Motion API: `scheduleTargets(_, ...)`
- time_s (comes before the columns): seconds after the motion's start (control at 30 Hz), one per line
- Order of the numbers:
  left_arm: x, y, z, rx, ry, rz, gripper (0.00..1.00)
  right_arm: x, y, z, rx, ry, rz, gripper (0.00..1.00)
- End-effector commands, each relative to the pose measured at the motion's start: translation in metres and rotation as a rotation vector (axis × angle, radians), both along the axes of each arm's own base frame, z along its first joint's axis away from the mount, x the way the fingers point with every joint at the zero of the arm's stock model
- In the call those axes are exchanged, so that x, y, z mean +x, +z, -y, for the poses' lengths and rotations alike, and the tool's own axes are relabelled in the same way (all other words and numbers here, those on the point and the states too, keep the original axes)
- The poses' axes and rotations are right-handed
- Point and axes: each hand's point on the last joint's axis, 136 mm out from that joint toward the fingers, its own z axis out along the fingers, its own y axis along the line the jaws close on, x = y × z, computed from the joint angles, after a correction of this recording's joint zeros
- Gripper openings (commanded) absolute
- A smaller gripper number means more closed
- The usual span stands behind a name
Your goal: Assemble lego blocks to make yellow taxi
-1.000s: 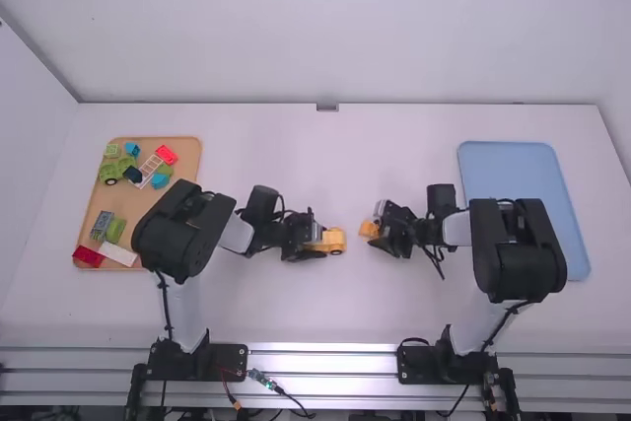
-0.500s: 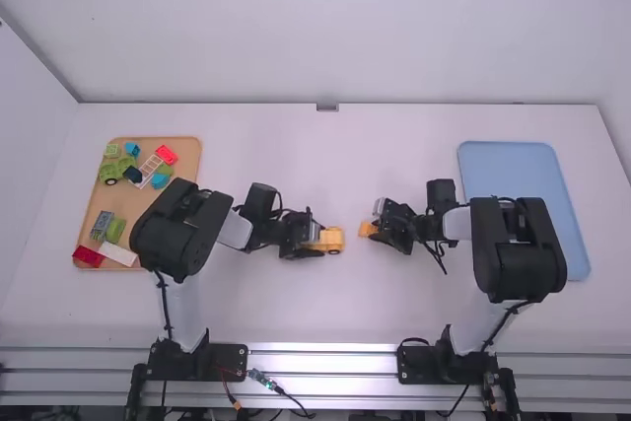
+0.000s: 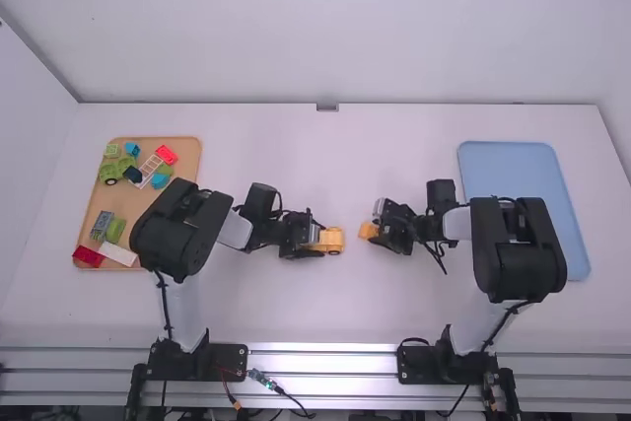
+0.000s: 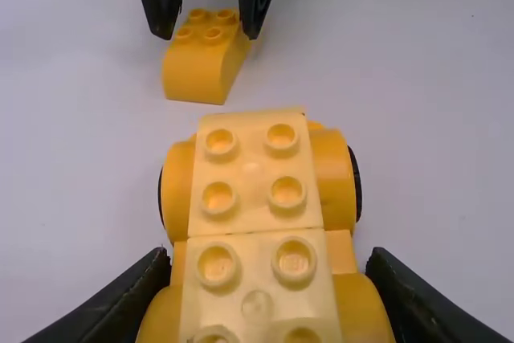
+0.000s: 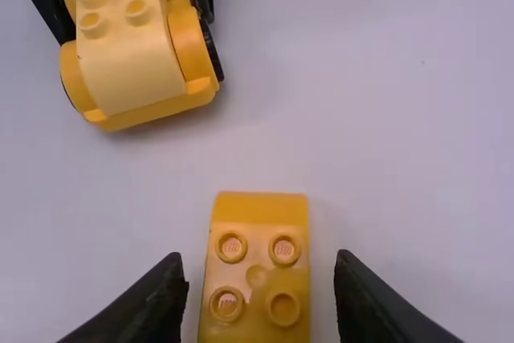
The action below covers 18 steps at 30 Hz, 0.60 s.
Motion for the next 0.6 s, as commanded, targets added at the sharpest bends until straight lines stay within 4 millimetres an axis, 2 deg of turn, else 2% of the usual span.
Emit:
scheduleTargets(0.0,-0.003,-0.01,-0.004,0.031,0.005,0.0,0.41,0.001,-0.001,0.0,0.007,-0.003,-0.009,0.49)
scheduleTargets(0.3,0.0,-0.01,-0.007,0.03,0.018,-0.003,0.4,-0.002,-0.008,-0.002,-0.032,-0.003,-0.019,0.48)
scheduleTargets(0.43,0.0,-0.01,-0.007,0.029,0.018,-0.003,0.4,-0.002,-0.013,-0.008,-0.08,-0.004,-0.026,0.41)
scheduleTargets(0.47,0.0,-0.01,-0.007,0.031,0.018,-0.003,0.4,-0.002,-0.013,-0.011,-0.078,0.005,-0.021,0.36)
scheduleTargets(0.57,0.001,-0.01,-0.008,0.03,0.021,-0.004,0.4,-0.003,-0.013,-0.012,-0.079,0.01,-0.018,0.36)
